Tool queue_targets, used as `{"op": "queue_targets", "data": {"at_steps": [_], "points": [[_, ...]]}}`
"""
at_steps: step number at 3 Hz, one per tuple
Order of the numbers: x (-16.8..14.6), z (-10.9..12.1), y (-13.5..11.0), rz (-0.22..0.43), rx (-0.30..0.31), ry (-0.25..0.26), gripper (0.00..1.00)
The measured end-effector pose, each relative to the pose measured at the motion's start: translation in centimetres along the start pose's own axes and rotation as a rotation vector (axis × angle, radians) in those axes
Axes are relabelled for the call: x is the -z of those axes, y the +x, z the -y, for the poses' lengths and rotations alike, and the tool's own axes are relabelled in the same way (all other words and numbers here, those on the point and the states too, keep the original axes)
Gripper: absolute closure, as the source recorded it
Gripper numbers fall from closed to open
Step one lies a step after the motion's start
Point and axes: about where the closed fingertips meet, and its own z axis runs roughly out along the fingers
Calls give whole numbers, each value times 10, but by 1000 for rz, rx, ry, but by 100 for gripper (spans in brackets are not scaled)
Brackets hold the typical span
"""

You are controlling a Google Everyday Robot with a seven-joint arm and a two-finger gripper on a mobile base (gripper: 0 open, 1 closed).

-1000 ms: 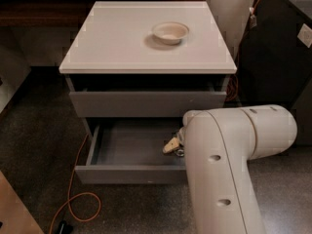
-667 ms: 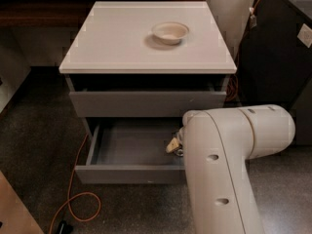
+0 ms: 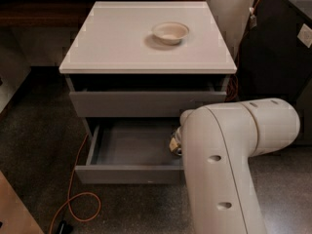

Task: Pick 7up can from middle drawer and place on counter

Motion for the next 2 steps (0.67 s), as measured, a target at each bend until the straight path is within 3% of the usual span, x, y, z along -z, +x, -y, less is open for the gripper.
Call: {"op": "queue_targets", "data": {"at_steps": [1, 2], "points": [[23, -31, -4, 12, 90, -5, 95], [62, -88, 0, 1, 258, -24, 100]]}}
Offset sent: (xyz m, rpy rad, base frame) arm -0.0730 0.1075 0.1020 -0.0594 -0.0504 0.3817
